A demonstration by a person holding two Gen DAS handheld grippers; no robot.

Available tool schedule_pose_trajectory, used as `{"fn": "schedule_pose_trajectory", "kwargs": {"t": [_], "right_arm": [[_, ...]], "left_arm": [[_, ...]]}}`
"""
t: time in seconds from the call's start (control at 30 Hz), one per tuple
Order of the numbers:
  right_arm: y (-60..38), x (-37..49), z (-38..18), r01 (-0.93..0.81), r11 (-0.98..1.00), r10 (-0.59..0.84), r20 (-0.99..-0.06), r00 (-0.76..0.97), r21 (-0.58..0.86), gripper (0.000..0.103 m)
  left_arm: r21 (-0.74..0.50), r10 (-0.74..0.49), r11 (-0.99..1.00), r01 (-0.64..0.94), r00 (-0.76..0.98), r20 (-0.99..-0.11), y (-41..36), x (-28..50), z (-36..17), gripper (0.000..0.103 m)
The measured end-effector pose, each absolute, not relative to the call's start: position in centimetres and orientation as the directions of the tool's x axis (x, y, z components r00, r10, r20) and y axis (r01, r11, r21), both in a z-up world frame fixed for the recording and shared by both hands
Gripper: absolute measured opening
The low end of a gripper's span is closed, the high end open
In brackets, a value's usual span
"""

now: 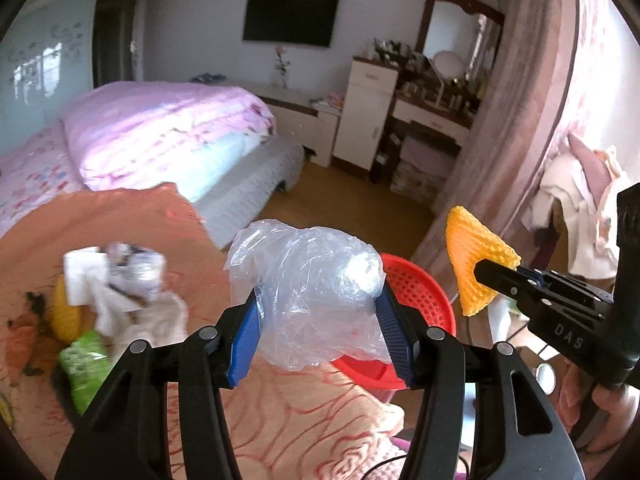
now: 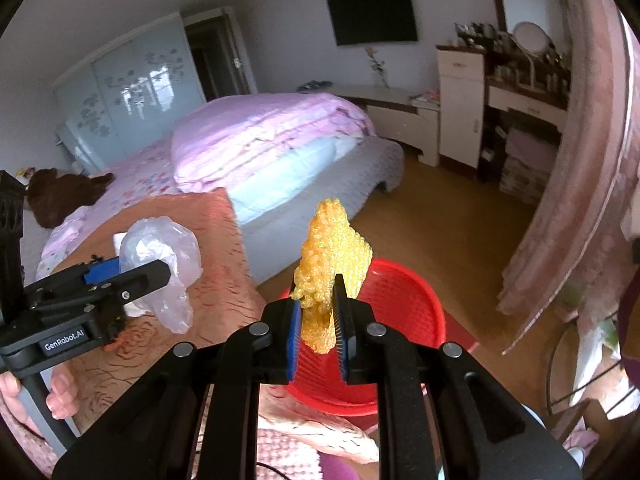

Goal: Collect trash
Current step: 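Carry the plastic bag and yellow net with both grippers over the red basket, then open both grippers to drop the bag and net into the red basket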

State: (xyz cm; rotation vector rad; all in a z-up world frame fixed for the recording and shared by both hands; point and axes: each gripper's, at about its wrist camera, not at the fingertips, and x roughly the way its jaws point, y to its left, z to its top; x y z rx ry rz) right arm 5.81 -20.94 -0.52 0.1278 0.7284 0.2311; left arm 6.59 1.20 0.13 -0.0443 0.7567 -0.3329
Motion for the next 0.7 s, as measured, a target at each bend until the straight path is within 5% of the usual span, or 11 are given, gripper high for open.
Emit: {"fn": "schedule_pose_trajectory", "kwargs": {"t": [0.57, 0.7], "right_arm": [[-23.7, 8.5, -7.2, -0.04, 0.969, 0.217, -0.763, 0.609, 0.244, 0.017], [-23.7, 8.8, -8.1, -0.03, 0.969, 0.214, -0.779, 0.59, 0.244, 0.035]], "left_arm": [[-0.164, -0.343, 0.917, 0.364, 0.509, -0.79, -4.2, 10.0, -6.2, 0.058], [-0.159, -0.336, 0.917, 0.365, 0.497, -0.8, -4.1, 10.0, -6.9, 0.063]]}}
